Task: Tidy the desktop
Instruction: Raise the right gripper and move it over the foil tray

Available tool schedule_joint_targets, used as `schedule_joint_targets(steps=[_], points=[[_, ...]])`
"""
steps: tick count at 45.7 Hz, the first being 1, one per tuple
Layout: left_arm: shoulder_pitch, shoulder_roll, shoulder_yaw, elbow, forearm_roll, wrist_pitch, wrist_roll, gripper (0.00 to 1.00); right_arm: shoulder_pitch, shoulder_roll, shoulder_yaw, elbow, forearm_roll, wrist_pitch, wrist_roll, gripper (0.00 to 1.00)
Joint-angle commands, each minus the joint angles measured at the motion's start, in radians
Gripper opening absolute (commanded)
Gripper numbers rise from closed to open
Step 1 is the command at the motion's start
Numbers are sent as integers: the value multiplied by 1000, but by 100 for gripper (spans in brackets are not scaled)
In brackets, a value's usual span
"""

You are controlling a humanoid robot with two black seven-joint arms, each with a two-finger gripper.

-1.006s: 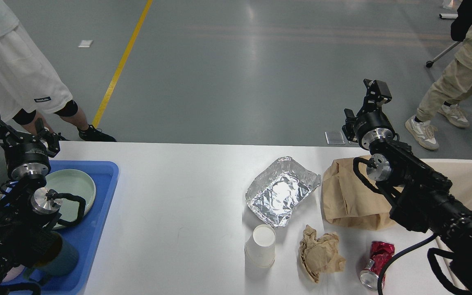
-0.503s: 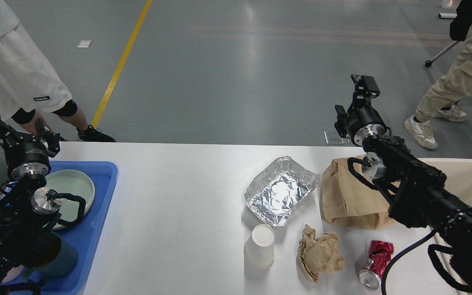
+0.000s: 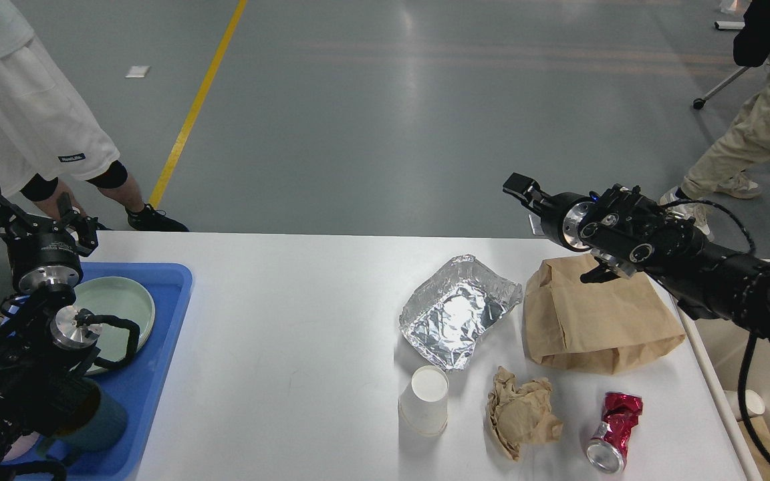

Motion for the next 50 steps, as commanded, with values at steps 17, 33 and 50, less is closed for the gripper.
schedule_joint_targets(steps=[17, 33, 50], points=[[0, 0, 0, 0, 0, 0, 0, 96, 300, 40, -395, 200, 12, 152, -73, 100], [0, 0, 0, 0, 0, 0, 0, 96, 595, 43, -475, 423, 16, 669, -64, 100], [0, 0, 0, 0, 0, 0, 0, 96, 416, 68, -457, 363, 134, 613, -64, 100]])
